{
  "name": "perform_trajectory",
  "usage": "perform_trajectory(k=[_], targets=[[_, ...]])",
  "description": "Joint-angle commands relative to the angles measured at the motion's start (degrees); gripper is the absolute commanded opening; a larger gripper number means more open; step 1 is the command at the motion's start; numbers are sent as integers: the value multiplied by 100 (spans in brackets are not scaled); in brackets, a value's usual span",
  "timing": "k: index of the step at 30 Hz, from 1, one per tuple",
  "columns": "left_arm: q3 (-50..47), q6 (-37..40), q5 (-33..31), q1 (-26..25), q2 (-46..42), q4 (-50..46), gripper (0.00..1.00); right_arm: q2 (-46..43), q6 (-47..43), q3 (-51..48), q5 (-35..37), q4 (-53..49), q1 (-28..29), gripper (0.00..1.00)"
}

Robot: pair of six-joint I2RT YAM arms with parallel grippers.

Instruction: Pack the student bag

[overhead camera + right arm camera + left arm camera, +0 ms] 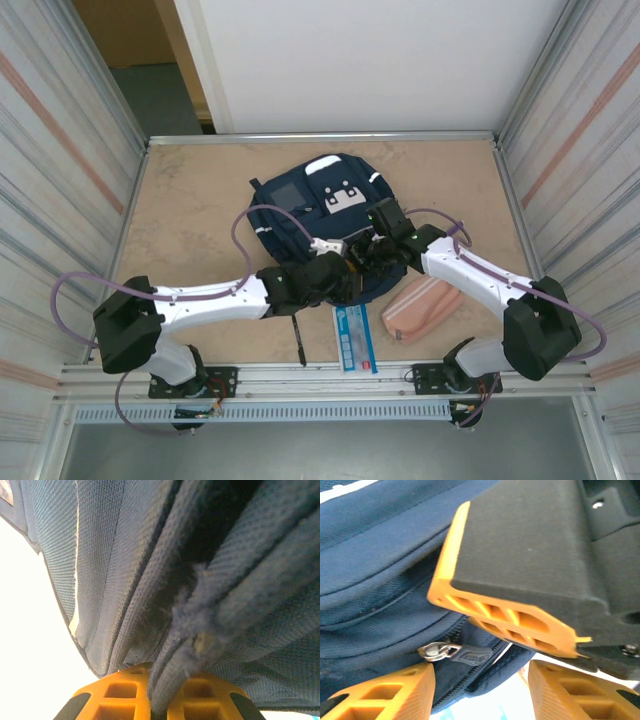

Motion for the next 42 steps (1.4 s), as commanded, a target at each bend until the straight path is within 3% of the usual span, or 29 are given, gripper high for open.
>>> perform_trajectory(k=[1, 9, 14, 19, 24, 26, 30, 37, 42], targets=[[-28, -153, -459, 25, -137, -276, 53, -43, -3, 250, -283, 249, 79, 0], [-217, -291, -208, 360, -26, 87, 47, -87, 209, 284, -455, 466, 283, 0], [-435, -69, 465, 705, -81, 634, 42, -95, 260, 237, -489, 464, 410, 0], [-758, -13, 327, 845, -527, 454, 24, -129, 187, 117, -451, 419, 314, 0], [-1153, 55, 272, 1007, -1108, 86, 22, -161, 33, 83, -423, 285, 122, 0], [-1303, 221, 629, 1130, -1287, 204, 24, -144, -17, 116, -447, 264, 84, 0], [-1569, 395, 1055, 1188, -1645, 516, 44, -69, -79, 214, -489, 232, 66, 0], [-1550, 355, 1576, 1179, -1559, 836, 54, 50, -21, 258, -589, 359, 134, 0], [-1468, -267, 1420, 1041, -1171, 1201, 58, 117, 87, 227, -659, 520, 218, 0]])
